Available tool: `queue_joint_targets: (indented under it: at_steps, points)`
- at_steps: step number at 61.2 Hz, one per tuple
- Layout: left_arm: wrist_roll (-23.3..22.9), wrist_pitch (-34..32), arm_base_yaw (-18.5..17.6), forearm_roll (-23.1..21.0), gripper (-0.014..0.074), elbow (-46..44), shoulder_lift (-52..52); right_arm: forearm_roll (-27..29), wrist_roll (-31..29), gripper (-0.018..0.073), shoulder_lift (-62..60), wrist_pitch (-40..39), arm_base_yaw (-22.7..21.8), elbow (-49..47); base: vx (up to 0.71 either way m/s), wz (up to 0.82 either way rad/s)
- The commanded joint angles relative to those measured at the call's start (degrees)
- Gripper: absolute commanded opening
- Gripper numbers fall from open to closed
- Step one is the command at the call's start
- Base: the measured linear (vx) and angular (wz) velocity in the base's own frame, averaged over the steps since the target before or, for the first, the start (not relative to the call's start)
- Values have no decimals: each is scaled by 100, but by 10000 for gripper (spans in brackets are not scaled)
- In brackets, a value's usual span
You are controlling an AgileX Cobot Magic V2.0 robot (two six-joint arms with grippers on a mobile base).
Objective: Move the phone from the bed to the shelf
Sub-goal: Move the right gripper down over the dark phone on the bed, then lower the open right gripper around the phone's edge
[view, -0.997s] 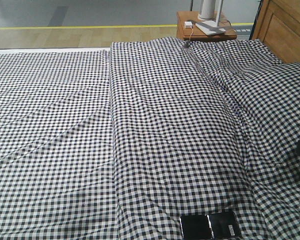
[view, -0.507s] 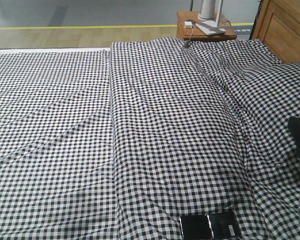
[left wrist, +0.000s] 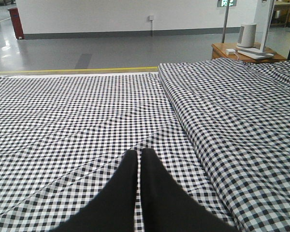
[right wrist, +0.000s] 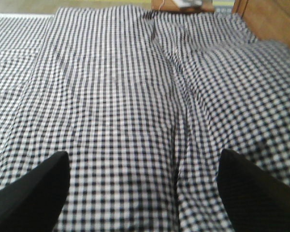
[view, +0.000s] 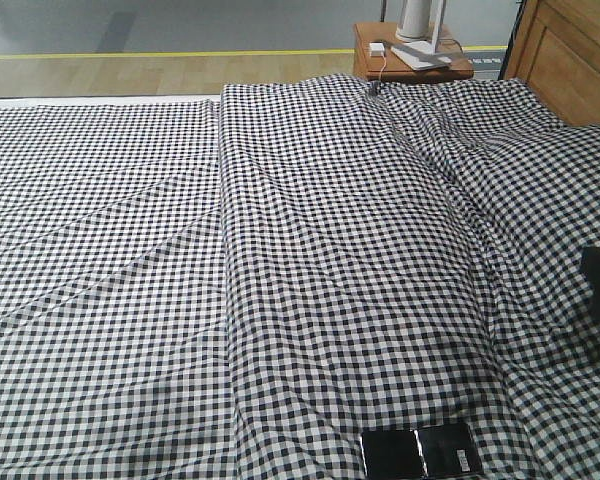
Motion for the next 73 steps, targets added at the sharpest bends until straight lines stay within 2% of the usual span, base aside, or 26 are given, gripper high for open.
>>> queue_joint_targets:
  at_steps: [1,15,29,34,40,48,55,61,73]
  points:
    - [-22,-420,6,-36,1,14,-33,17,216,583,183,298,-35,-510,0,0]
    - [-22,-420,6,-36,1,14,-33,17,252,583,1252,1824,-35,-1478,0,0]
    - [-22,-420,6,-36,1,14,-33,17,127,583,1998,2000,-43,-1783,0,0]
    - [-22,-420,6,-36,1,14,-33,200,-2,583,2208,2017,-165,-1783,0,0]
    - [-22,-420,6,-36,1,14,-33,810,-564,583,2445,2079,-527,-1783,0,0]
    - [-22,-420,6,-36,1,14,-33,1972,-1830,583,2762,2287,-1138,-1783,0,0]
    - [-22,-420,6,-36,1,14,-33,2764,-2646,583,3085,2386,-1517,-1783,0,0]
    - [-22,-420,6,-36,1,14,-33,3152,-3092,583,3488,2464,-1764,-1783,0,0]
    - [-22,-420,6,-36,1,14,-33,3321,-3610,583,4447,2520,-1859,-1783,0,0]
